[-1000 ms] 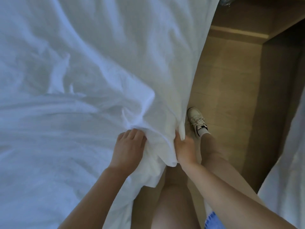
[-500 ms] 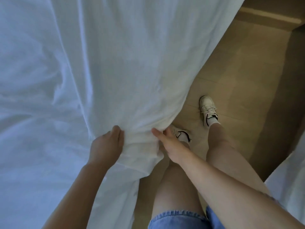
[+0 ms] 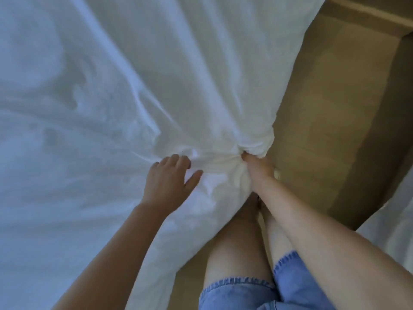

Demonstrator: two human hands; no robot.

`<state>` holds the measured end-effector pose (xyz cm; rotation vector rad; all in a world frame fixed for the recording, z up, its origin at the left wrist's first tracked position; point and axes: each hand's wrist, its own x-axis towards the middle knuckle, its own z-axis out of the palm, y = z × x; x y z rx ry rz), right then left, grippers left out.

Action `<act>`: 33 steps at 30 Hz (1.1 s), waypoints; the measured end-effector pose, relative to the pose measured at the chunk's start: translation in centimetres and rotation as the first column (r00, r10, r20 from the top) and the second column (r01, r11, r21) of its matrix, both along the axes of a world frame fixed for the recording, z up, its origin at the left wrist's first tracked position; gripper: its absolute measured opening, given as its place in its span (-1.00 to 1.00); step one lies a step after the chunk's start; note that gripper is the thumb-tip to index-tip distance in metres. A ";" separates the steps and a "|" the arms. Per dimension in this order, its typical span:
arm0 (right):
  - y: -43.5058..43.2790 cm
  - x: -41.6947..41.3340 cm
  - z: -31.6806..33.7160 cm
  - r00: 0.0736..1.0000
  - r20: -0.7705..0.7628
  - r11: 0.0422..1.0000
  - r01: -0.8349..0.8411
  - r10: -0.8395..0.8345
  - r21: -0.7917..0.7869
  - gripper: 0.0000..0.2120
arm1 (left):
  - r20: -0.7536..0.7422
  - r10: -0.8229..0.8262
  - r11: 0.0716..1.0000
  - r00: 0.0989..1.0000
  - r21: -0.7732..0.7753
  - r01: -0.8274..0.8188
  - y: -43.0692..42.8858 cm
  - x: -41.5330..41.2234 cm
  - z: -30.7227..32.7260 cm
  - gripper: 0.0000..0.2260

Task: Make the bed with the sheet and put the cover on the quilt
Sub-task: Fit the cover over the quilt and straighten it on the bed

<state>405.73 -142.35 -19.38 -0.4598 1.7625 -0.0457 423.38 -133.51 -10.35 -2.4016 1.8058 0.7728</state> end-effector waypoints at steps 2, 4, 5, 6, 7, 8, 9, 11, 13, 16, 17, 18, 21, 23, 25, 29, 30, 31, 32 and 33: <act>-0.2 0.4 -1.2 0.999 0.017 0.997 -0.041 0.040 0.064 -0.76 | 0.041 -0.131 0.985 0.991 0.117 0.126 2.9 0.1 -1.0 -0.53; 0.6 0.5 -1.8 0.997 0.050 0.998 -0.060 0.059 0.032 -0.66 | 0.107 -0.174 0.967 0.979 0.207 0.149 6.1 0.1 -2.0 -0.55; 1.1 0.5 -1.5 0.995 0.094 0.999 -0.032 0.028 0.041 -0.60 | 0.138 -0.159 0.967 0.978 0.219 0.127 7.4 0.1 -2.6 -0.63; 1.7 0.3 -1.1 0.984 0.175 0.997 0.009 -0.022 0.074 -0.51 | 0.162 -0.124 0.971 0.979 0.225 0.086 8.3 0.1 -3.1 -0.69; 2.3 0.0 -0.8 0.959 0.276 0.992 0.036 -0.068 0.118 -0.39 | 0.168 -0.082 0.978 0.982 0.202 0.047 8.9 0.0 -3.6 -0.70; 3.2 -0.4 -0.5 0.925 0.367 0.988 0.047 -0.099 0.150 -0.29 | 0.151 -0.030 0.988 0.988 0.153 0.006 9.3 -0.2 -4.0 -0.69; 4.3 -0.7 -0.3 0.885 0.453 0.986 0.046 -0.113 0.157 -0.26 | 0.125 0.031 0.996 0.992 0.085 -0.041 9.5 -0.4 -4.2 -0.70; 6.8 -1.2 0.1 0.808 0.584 0.993 0.009 -0.079 0.122 -0.45 | 0.045 0.121 0.992 0.992 -0.029 -0.119 9.1 -1.7 -4.0 -0.72; 8.8 -1.0 0.6 0.759 0.651 0.998 -0.039 0.002 0.042 -0.59 | -0.007 0.068 0.994 0.998 -0.080 -0.069 9.2 -3.6 -4.1 -0.68; 10.2 -0.4 1.2 0.813 0.581 0.997 0.002 0.045 -0.081 -0.71 | 0.021 -0.013 0.996 1.000 -0.093 0.015 9.7 -5.3 -4.8 -0.45; 10.3 -0.3 1.4 0.856 0.516 0.992 0.024 0.042 -0.121 -0.75 | 0.033 0.006 0.994 0.999 -0.105 -0.002 9.6 -5.5 -5.2 -0.47; 10.4 -0.4 1.6 0.890 0.456 0.987 0.045 0.030 -0.153 -0.80 | 0.037 0.035 0.993 0.999 -0.117 -0.031 9.4 -5.7 -5.4 -0.54; 11.0 -0.9 2.0 0.940 0.337 0.976 0.123 -0.056 -0.179 -0.87 | 0.073 0.027 0.991 0.997 -0.133 -0.017 8.0 -6.4 -5.1 -0.69; 12.0 -1.6 1.9 0.952 0.273 0.972 0.180 -0.135 -0.148 -0.77 | 0.074 -0.074 0.992 0.995 -0.095 0.081 7.5 -6.7 -4.4 -0.71; 13.0 -2.4 1.7 0.949 0.281 0.981 0.176 -0.145 -0.088 -0.65 | 0.016 -0.086 0.989 0.996 -0.123 0.088 7.8 -6.2 -4.0 -0.77; 14.2 -3.2 1.7 0.827 0.560 0.993 0.108 -0.060 -0.052 -0.57 | -0.162 0.143 0.950 0.976 -0.255 -0.181 8.9 -5.8 -1.5 -0.74; 14.4 -3.3 1.8 0.773 0.635 0.994 0.085 -0.021 -0.071 -0.57 | -0.224 0.239 0.932 0.945 -0.219 -0.288 9.5 -6.3 -0.7 -0.70; 14.7 -3.2 2.0 0.719 0.695 0.994 0.052 0.027 -0.092 -0.58 | -0.287 0.333 0.909 0.898 -0.155 -0.386 10.5 -6.4 0.0 -0.65; 15.2 -3.0 2.0 0.685 0.726 0.993 0.025 0.066 -0.114 -0.63 | -0.320 0.393 0.895 0.862 -0.081 -0.438 12.0 -6.0 0.4 -0.62; 15.8 -2.7 2.1 0.659 0.746 0.991 -0.003 0.101 -0.132 -0.65 | -0.292 0.410 0.900 0.864 -0.027 -0.436 13.7 -4.8 1.0 -0.61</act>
